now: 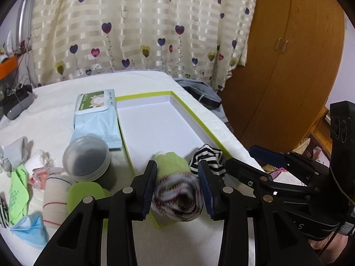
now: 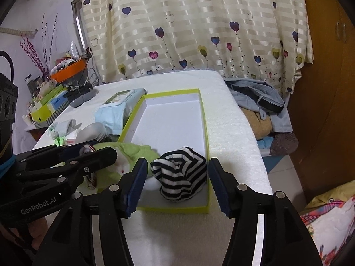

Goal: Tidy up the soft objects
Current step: 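Lower green towel into box with left gripper while right gripper releases striped cloth, then withdraw both open grippers from the box back over the table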

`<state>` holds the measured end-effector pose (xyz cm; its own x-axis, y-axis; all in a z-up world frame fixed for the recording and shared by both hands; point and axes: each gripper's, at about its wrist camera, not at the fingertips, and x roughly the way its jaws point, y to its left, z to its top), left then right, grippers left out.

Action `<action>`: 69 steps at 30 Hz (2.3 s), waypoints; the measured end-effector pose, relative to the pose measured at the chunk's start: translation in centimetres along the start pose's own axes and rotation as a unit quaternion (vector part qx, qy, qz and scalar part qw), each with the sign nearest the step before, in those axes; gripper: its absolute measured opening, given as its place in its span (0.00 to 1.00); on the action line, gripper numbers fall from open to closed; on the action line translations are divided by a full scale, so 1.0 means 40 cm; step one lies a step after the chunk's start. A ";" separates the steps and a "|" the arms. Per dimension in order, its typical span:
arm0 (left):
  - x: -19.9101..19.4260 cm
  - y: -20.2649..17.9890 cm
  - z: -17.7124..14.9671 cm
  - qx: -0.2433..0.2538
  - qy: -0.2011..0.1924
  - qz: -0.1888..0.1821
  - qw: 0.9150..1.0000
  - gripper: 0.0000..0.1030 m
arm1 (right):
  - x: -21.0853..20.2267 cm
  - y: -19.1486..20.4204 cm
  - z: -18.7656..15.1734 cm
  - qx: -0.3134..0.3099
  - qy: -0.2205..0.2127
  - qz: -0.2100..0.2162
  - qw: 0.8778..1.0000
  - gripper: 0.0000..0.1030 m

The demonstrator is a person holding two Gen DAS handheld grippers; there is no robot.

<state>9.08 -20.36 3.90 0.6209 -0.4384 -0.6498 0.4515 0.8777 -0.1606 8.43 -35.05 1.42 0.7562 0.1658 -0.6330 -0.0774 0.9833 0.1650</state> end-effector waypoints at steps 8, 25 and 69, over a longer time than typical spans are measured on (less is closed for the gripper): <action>-0.053 0.010 -0.021 -0.002 -0.014 0.000 1.000 0.35 | -0.037 0.024 -0.011 -0.002 -0.006 -0.002 1.000 0.56; -0.156 0.129 -0.087 -0.038 -0.028 0.032 0.998 0.35 | -0.038 0.137 -0.049 -0.038 0.009 0.020 0.999 0.56; -0.284 0.453 -0.205 -0.144 -0.048 0.127 0.980 0.44 | -0.028 0.403 -0.043 -0.118 -0.034 0.128 0.984 0.56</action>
<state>4.98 2.12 2.28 0.7534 -0.2023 -0.6256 0.0831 0.9732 -0.2146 5.21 -19.25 3.47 0.7332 0.4136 -0.5397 -0.4146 0.9011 0.1273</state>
